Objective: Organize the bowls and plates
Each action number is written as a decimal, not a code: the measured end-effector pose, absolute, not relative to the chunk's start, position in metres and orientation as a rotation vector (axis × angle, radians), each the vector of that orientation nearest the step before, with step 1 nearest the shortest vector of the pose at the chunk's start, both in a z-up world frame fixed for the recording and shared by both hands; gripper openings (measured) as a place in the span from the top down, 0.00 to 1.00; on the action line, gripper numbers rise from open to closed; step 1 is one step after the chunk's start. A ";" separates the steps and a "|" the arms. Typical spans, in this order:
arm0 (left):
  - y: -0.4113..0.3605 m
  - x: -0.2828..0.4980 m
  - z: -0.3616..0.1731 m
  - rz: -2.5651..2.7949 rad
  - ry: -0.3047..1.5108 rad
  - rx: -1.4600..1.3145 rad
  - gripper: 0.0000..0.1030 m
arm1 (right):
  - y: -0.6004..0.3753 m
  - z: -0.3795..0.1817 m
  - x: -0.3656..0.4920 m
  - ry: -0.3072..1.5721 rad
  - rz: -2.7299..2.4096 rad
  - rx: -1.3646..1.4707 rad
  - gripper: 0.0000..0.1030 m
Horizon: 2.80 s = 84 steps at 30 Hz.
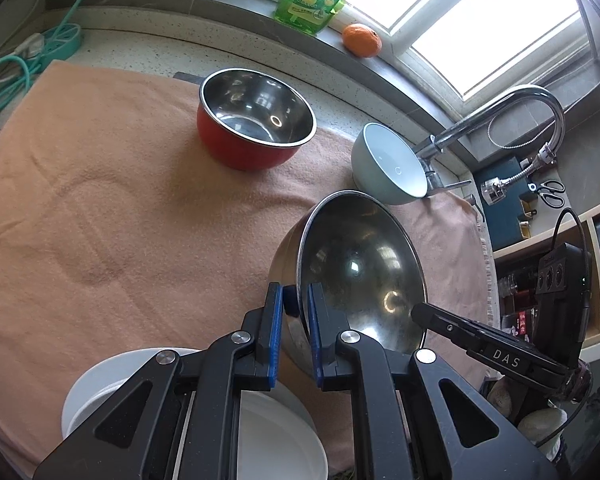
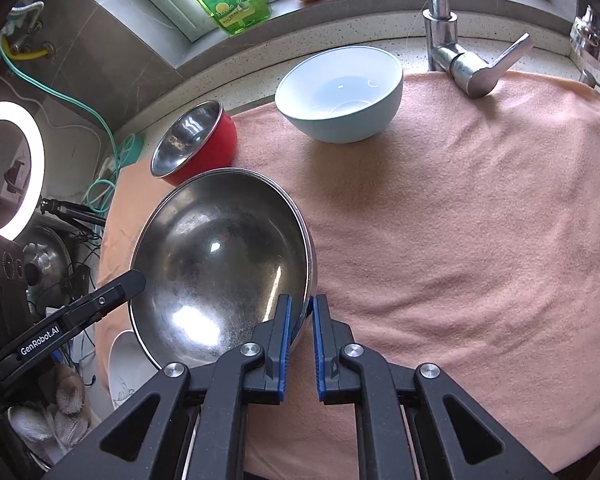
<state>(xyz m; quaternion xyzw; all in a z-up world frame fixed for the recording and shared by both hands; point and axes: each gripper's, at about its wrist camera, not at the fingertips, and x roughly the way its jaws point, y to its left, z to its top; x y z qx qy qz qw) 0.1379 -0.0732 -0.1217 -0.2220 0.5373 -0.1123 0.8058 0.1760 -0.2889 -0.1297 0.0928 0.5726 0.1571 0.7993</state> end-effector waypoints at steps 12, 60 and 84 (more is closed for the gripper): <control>-0.075 0.135 -0.129 -0.243 1.183 -0.458 0.90 | -0.293 -0.132 0.168 1.236 0.351 0.205 0.91; 0.002 0.178 -0.089 -0.130 1.079 -0.508 0.89 | -0.266 -0.052 0.229 1.075 0.436 0.232 0.85; 0.005 0.256 -0.123 -0.066 1.157 -0.508 0.89 | -0.203 -0.111 0.332 1.243 0.499 0.258 0.85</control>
